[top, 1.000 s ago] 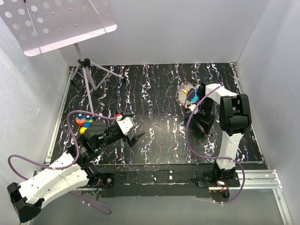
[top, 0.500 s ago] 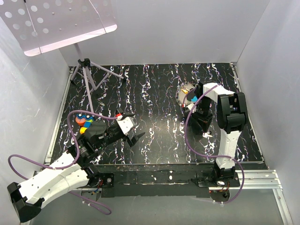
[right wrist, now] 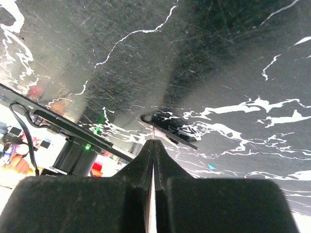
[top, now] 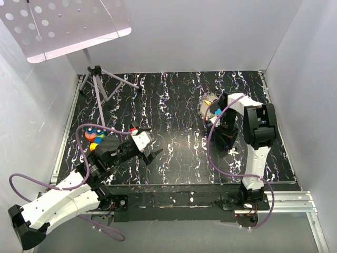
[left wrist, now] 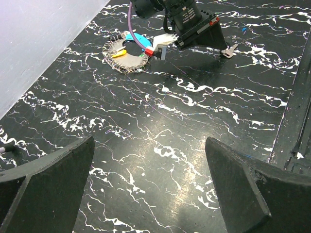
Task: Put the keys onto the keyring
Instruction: Place the key at the center of the board.
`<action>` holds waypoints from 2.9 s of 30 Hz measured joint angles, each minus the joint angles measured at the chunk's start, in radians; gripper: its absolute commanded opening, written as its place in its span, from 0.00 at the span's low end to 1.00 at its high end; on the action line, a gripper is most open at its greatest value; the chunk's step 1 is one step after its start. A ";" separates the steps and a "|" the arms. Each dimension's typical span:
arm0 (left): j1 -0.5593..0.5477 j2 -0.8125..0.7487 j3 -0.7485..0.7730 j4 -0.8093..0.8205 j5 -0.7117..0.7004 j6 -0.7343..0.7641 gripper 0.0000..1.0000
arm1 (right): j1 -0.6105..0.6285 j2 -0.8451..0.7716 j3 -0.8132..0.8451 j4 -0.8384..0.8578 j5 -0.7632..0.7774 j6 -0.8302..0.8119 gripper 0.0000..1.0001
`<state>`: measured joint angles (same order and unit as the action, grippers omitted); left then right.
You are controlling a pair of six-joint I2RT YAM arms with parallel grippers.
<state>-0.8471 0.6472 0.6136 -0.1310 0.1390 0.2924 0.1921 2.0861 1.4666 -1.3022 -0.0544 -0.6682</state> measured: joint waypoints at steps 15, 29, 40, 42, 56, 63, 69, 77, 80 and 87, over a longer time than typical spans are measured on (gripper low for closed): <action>0.000 0.006 0.000 -0.001 -0.001 0.002 0.98 | 0.008 0.004 0.009 0.000 -0.001 0.003 0.04; 0.000 0.006 0.000 -0.001 -0.001 0.003 0.98 | 0.012 0.016 0.009 0.000 -0.004 0.004 0.07; 0.000 0.006 0.000 -0.001 -0.001 0.003 0.98 | 0.012 0.016 0.011 0.000 -0.017 0.006 0.18; 0.000 0.006 0.000 -0.001 -0.002 0.003 0.98 | 0.013 0.016 0.011 0.000 -0.020 0.007 0.21; 0.000 0.006 0.000 -0.004 -0.001 0.004 0.98 | 0.013 0.016 0.041 -0.001 -0.027 0.010 0.44; 0.000 0.006 0.000 -0.004 -0.002 0.004 0.98 | 0.011 0.013 0.045 -0.001 -0.033 0.010 0.45; 0.000 0.005 0.000 -0.004 -0.002 0.003 0.98 | 0.010 -0.037 0.045 0.004 -0.067 0.011 0.45; 0.000 0.001 0.000 -0.001 -0.003 -0.012 0.98 | -0.002 -0.198 0.010 0.074 -0.246 0.021 0.45; 0.000 0.005 0.000 0.008 -0.003 -0.033 0.98 | -0.013 -0.259 0.006 0.092 -0.346 0.025 0.45; 0.008 0.060 0.000 0.064 0.002 -0.172 0.98 | -0.133 -0.351 0.008 0.108 -0.607 0.035 0.45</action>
<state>-0.8387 0.7067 0.6140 -0.0669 0.1413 0.1207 0.0593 1.7351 1.4750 -1.1938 -0.6609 -0.6327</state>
